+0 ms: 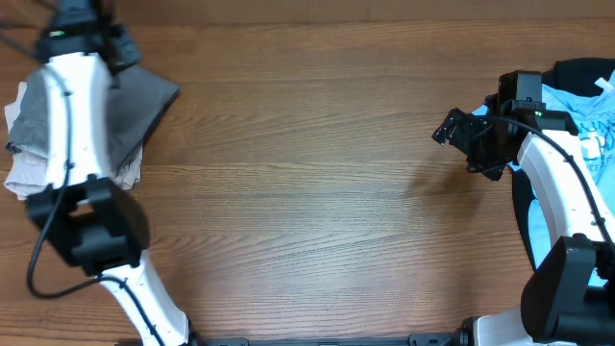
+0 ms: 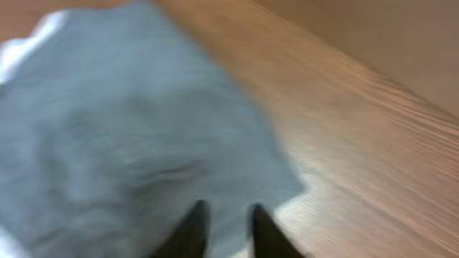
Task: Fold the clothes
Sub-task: 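Drag the grey trousers down onto the beige stack with the left gripper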
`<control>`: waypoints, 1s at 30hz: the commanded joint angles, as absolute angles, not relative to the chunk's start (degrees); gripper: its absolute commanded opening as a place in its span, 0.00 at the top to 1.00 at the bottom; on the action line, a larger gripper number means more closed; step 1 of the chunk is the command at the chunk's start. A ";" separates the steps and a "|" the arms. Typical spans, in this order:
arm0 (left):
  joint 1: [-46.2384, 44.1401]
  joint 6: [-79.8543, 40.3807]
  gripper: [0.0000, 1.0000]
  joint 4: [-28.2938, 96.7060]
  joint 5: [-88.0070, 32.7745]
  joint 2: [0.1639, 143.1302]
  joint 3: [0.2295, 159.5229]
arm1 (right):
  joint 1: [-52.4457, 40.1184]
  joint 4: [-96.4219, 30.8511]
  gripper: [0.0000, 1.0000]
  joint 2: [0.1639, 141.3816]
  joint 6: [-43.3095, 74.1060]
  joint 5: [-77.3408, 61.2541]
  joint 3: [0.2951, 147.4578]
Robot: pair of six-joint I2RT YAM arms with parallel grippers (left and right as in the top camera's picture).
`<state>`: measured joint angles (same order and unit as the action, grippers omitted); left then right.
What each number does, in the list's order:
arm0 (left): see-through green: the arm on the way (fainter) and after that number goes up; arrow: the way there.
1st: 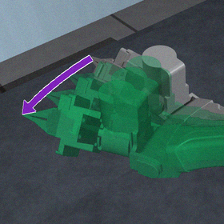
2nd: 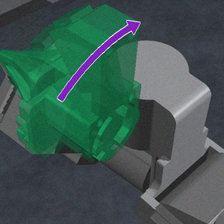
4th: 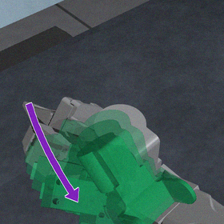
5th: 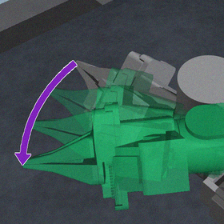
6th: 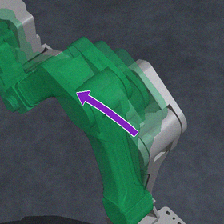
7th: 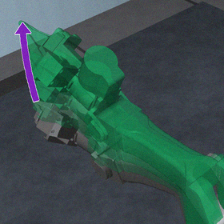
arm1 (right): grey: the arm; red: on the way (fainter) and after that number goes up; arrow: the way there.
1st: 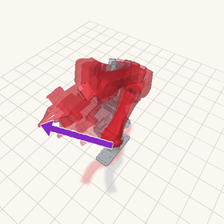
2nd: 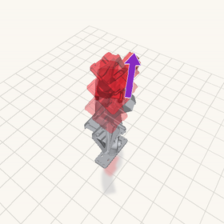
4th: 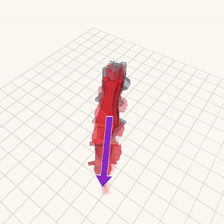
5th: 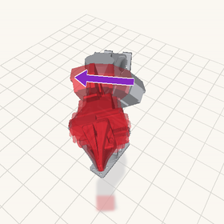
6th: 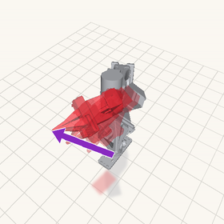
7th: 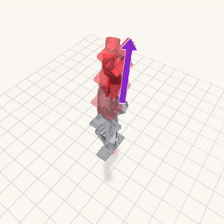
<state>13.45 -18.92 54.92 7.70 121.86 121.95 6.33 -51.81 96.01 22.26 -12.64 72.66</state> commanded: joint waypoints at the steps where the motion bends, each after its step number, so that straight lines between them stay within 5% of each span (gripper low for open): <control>1: 20.73 -19.46 0.87 58.13 5.04 120.36 122.58 | 6.28 -51.53 0.00 95.74 22.11 -12.45 73.08; 7: 27.94 -17.76 0.79 61.28 0.05 124.31 120.33 | 6.28 -51.53 0.00 95.74 22.11 -12.45 73.08; 11: 31.51 -15.05 0.35 61.63 -3.60 125.60 120.33 | 6.28 -51.53 0.00 95.74 22.11 -12.45 73.08; 14: 33.67 -12.93 0.19 61.34 -4.01 125.60 120.33 | 6.28 -51.53 0.00 95.74 22.11 -12.45 73.08; 30: 39.27 -6.37 0.15 54.57 -5.13 132.79 120.25 | 6.28 -51.53 0.00 95.74 22.11 -12.45 73.08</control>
